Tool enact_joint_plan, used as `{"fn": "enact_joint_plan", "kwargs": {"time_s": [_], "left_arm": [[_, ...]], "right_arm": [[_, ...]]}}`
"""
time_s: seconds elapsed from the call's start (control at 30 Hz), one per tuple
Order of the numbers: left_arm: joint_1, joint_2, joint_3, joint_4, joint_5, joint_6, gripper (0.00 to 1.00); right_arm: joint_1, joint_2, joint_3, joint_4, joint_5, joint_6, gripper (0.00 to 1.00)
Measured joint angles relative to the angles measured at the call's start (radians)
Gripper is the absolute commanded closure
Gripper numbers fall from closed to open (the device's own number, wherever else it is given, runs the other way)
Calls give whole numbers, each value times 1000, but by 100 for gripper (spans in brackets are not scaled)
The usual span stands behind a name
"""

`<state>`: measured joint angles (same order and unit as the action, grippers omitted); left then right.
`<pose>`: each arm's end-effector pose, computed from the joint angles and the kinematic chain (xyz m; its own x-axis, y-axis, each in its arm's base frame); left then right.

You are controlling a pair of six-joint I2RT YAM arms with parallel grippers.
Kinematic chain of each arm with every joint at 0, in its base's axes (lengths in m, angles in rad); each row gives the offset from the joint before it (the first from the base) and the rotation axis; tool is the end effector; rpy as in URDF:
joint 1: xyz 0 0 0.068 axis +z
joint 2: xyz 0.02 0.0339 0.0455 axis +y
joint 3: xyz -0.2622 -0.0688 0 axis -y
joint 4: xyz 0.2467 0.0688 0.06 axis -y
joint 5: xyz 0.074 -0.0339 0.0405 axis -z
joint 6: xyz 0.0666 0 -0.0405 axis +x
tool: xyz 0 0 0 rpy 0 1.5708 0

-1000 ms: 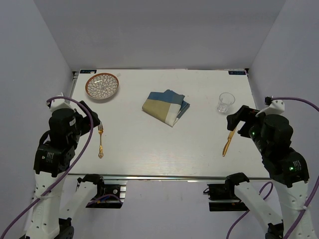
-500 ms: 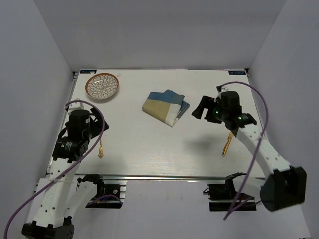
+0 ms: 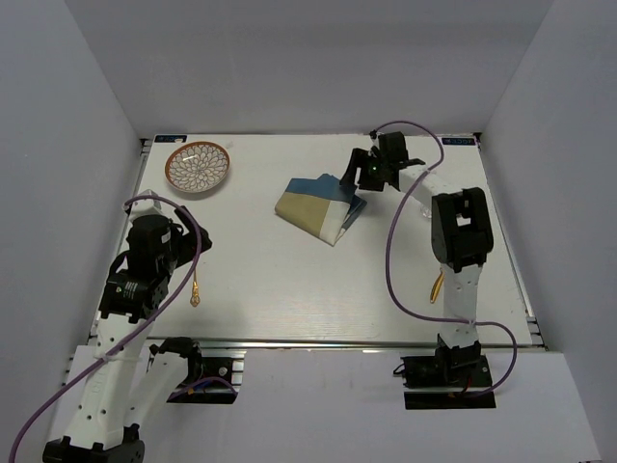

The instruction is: Set the dinner table for one person

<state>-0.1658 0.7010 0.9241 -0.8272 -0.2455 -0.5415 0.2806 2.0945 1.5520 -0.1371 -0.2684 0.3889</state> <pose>0.1615 -0.0106 0.3170 -0.4609 -0.4298 -0.7764 -0.3206 0.8965 -0.3059 0.4764 0.1557 0.1777 -0.7352 0.1686 -0.6565 -0.2015 0.8704 0.4491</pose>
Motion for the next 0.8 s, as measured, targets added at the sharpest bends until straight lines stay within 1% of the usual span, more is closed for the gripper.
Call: {"fn": "enact_joint_plan", "kwargs": {"time_s": [0.03,0.13,0.17,0.2,0.23,0.33,0.43,0.63,0.8], "left_arm": [[0,-1,0,1,1,2,2],[0,-1,0,4,8,3,2],[0,0,0,6,11,4,2],[0,0,0,7,11,5,2],[0,2,0,8,15,6,2],[0,6,0,13,21,7,2],[0,11,0,13,23,9,2],[0,13,0,13,25,10,2],[0,16,0,13,22,8,2]], "right_arm": [[0,45,54,-18,-2,-4,28],[0,136,165,-47,-9,-16,42],[0,149,182,-50,-13,-18,67],[1,154,193,-56,-18,-30,85],[1,155,200,-63,-27,-30,100],[1,154,216,-68,-50,-23,100],[3,129,182,-46,-77,-14,100],[23,-18,69,-12,-195,8,100],[115,-182,34,19,-273,23,100]]}}
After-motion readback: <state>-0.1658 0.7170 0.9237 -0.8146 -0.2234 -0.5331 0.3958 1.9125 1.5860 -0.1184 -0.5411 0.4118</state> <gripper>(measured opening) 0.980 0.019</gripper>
